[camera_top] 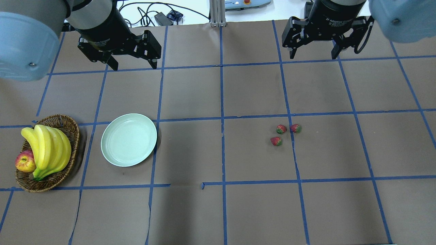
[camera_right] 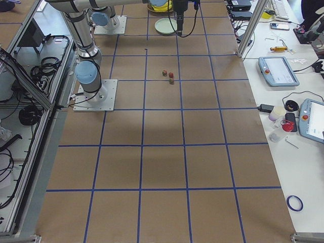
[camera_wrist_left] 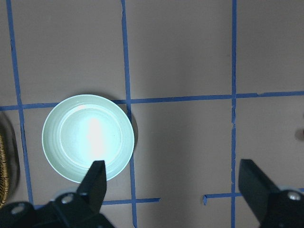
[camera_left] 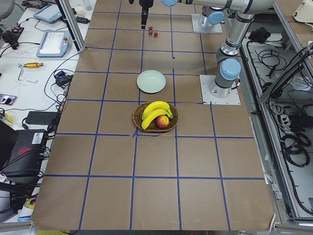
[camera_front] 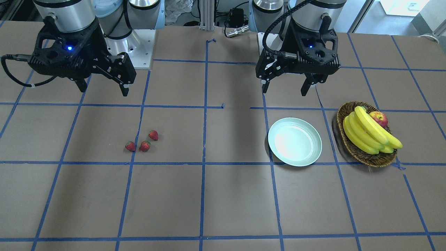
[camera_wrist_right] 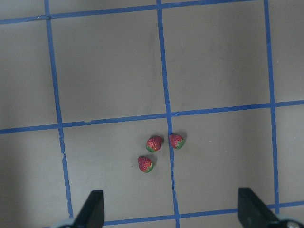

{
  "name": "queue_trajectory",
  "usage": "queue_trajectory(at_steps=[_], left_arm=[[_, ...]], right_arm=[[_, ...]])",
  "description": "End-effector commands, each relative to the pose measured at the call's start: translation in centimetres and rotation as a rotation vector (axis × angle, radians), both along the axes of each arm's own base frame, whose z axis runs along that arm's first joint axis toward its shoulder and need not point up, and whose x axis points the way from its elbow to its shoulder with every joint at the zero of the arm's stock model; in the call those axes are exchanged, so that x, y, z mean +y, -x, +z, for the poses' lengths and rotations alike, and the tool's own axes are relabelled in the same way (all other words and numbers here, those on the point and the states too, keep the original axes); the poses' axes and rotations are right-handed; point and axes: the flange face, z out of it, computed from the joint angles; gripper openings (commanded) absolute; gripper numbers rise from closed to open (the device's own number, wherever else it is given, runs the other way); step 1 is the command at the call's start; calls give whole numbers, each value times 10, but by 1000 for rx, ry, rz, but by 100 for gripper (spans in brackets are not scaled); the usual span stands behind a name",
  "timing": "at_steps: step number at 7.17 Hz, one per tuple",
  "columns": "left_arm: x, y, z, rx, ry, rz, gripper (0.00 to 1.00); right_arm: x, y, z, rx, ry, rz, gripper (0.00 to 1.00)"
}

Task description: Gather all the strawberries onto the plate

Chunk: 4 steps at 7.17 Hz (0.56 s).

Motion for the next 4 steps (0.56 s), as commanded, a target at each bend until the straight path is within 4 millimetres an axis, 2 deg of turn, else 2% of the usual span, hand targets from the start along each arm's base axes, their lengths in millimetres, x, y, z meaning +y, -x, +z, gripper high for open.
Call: queue_trajectory(at_steps=[1, 4], left_arm=[[-2, 0, -5, -3, -10, 3, 100], [2, 0, -1, -2, -2, 0, 100]], right_arm=[[0, -1, 0, -1, -1, -2, 100], [0, 0, -1, -1, -4, 1, 100]])
